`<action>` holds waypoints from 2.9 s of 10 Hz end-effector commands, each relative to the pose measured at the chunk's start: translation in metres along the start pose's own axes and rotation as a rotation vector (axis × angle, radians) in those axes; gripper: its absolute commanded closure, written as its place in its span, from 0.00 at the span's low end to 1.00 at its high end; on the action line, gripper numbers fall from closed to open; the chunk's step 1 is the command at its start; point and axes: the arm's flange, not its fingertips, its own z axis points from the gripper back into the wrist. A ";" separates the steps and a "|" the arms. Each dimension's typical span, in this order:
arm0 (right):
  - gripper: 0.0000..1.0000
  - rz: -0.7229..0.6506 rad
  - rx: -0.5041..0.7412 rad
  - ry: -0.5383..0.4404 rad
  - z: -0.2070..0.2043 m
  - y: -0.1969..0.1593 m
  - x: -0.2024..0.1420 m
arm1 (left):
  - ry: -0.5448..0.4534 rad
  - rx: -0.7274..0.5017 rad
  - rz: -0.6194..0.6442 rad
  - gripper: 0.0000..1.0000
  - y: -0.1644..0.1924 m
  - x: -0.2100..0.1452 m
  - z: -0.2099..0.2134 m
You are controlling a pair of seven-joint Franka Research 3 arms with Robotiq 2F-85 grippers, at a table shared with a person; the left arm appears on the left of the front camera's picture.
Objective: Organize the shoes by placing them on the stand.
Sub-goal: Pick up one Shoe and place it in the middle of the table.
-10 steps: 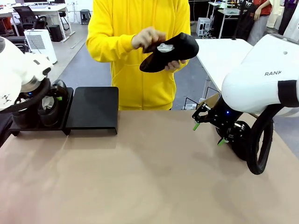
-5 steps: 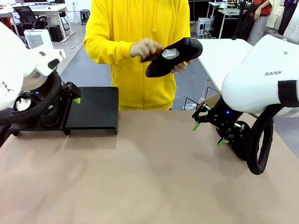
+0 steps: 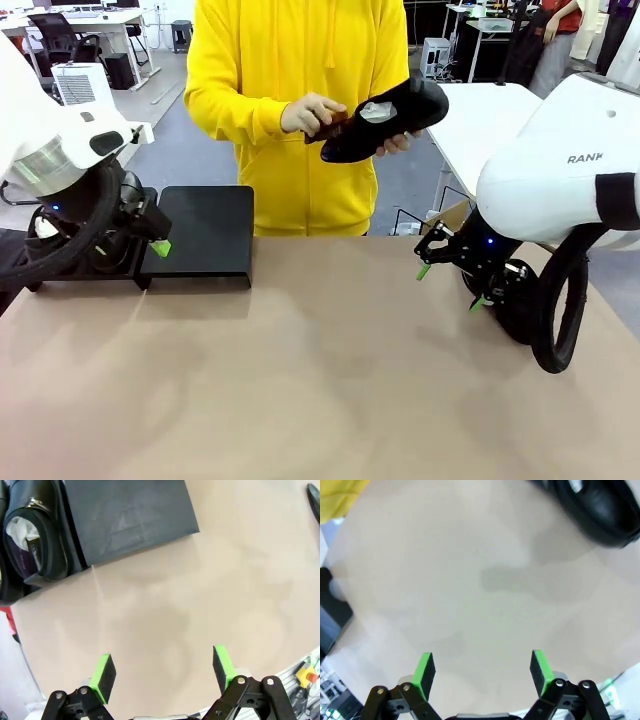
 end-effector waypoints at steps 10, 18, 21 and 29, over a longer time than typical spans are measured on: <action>0.00 0.427 -0.199 -0.123 0.008 -0.046 0.089 | -0.013 0.004 0.017 0.00 0.000 0.001 0.001; 0.00 0.750 -0.272 -0.064 0.013 -0.084 0.167 | -0.013 0.004 0.017 0.00 0.000 0.001 0.001; 0.00 0.975 -0.213 -0.010 -0.008 -0.098 0.193 | -0.013 0.004 0.017 0.00 0.000 0.001 0.001; 0.00 0.925 -0.203 0.034 -0.046 -0.108 0.190 | -0.013 0.004 0.017 0.00 0.000 0.001 0.001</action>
